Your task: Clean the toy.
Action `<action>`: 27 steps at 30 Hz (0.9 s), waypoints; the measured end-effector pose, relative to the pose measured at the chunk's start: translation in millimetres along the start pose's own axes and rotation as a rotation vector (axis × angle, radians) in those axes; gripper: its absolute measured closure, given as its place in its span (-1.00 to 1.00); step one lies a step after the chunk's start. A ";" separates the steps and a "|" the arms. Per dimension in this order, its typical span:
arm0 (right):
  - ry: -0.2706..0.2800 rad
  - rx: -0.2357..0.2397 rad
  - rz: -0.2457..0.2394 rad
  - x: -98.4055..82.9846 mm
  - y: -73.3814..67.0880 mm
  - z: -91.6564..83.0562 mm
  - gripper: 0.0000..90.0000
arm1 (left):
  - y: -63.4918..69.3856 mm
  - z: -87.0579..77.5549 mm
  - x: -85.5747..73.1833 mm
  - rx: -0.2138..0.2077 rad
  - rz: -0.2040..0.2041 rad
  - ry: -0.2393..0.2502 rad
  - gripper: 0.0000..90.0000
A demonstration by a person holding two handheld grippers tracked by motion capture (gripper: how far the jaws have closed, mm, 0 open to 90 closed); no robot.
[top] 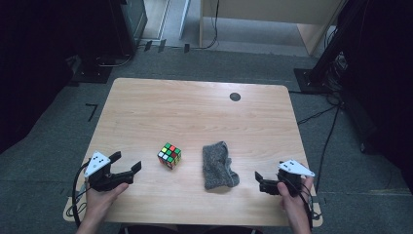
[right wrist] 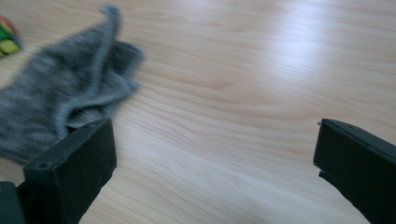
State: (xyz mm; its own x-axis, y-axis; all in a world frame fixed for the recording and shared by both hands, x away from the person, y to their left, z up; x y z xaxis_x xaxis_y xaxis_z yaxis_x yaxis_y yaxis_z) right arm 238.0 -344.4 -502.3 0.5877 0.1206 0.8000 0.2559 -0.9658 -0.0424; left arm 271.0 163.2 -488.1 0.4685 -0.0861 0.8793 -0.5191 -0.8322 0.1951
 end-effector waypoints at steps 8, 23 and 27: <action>-0.008 -0.076 0.069 -22.2 46.2 -14.7 -1.00 | -22.4 -13.9 -21.9 0.056 0.001 -0.061 -0.78; -0.128 -0.101 0.049 -50.8 59.3 -3.6 -1.00 | -49.7 -15.8 -52.6 0.200 0.036 -0.238 -0.75; -0.145 -0.112 0.049 -53.8 60.2 -0.8 -1.00 | -48.5 -9.9 -57.3 0.209 0.048 -0.308 -0.72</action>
State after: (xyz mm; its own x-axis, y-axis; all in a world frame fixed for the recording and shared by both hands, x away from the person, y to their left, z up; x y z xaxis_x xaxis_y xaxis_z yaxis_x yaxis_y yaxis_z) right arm 221.2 -409.2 -547.4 0.7036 0.0971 0.7039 0.1421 -0.9898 -0.0055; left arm 262.3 213.8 -543.6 0.6567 -0.2625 0.7070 -0.4038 -0.9141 0.0357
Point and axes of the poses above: each handheld gripper's, and its own axes: z roughly forward along the jaws, x roughly out of its top, y roughly to its right, the point moved 4 cm from there along z, roughly forward along the jaws, and after that the axes turned 3 degrees about -x, right-handed, at the moved point
